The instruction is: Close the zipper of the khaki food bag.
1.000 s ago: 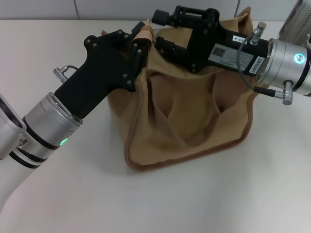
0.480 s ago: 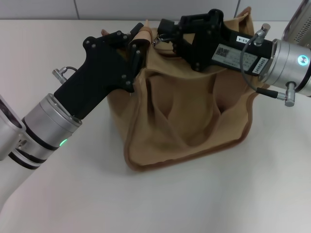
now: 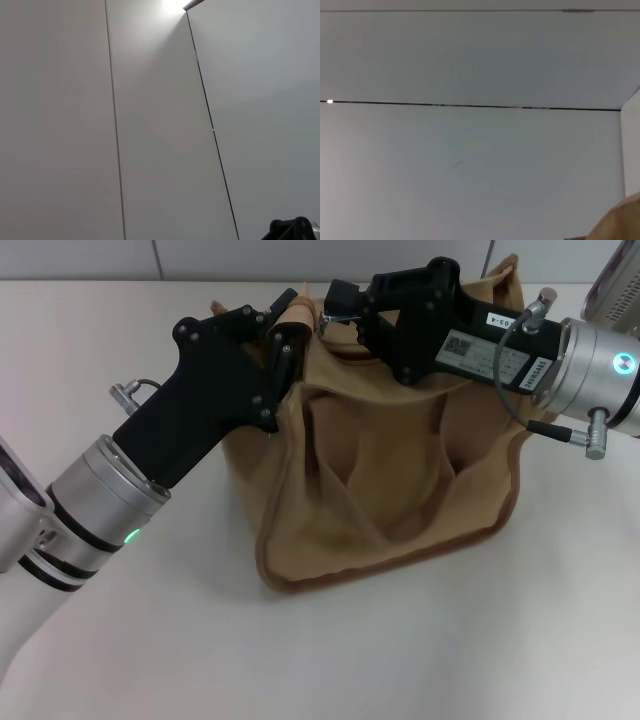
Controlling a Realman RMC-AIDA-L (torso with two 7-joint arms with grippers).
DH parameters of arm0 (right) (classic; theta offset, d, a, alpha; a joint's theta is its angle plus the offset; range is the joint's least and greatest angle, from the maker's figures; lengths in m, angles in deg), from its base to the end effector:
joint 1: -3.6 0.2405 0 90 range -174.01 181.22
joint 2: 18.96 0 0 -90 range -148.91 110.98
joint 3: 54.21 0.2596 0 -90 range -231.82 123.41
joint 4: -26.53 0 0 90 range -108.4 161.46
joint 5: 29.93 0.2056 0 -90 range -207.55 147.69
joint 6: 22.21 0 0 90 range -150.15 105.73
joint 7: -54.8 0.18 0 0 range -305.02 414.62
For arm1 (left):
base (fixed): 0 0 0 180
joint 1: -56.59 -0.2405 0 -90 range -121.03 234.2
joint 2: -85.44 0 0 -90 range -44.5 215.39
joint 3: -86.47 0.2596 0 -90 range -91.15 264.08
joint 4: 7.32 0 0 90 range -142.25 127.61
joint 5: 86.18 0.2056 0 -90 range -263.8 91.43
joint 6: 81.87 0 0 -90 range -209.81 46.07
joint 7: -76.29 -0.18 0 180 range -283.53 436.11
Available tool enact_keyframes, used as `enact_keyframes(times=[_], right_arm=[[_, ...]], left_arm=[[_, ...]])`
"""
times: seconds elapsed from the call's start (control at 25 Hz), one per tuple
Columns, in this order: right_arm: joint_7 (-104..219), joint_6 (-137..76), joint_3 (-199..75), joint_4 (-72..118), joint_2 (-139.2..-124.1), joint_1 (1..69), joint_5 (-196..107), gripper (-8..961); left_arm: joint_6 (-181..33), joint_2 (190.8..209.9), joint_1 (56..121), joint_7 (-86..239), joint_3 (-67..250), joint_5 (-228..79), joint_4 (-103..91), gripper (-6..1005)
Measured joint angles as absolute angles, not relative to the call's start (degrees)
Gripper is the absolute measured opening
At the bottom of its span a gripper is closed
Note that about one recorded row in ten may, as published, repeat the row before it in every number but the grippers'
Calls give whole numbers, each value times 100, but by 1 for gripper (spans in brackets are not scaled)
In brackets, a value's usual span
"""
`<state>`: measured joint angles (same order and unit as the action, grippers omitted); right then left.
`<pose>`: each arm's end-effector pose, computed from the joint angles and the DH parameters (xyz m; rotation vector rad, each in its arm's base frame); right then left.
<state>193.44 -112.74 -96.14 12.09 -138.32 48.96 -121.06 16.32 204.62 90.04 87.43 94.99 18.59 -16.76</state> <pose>0.1334 0.3707 -0.0581 1.7399 -1.7922 -1.1316 -0.1849 0.3131 -0.0554 -2.0157 -0.0055 -1.2880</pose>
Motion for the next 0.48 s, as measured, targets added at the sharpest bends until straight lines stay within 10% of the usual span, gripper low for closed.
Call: enact_keyframes(times=[0.48], right_arm=[[19270, -11625, -9608, 1029, -13810, 4420, -12106, 1]], left_arm=[[1620, 20457, 8886, 8737, 9288, 1843, -1648, 81]])
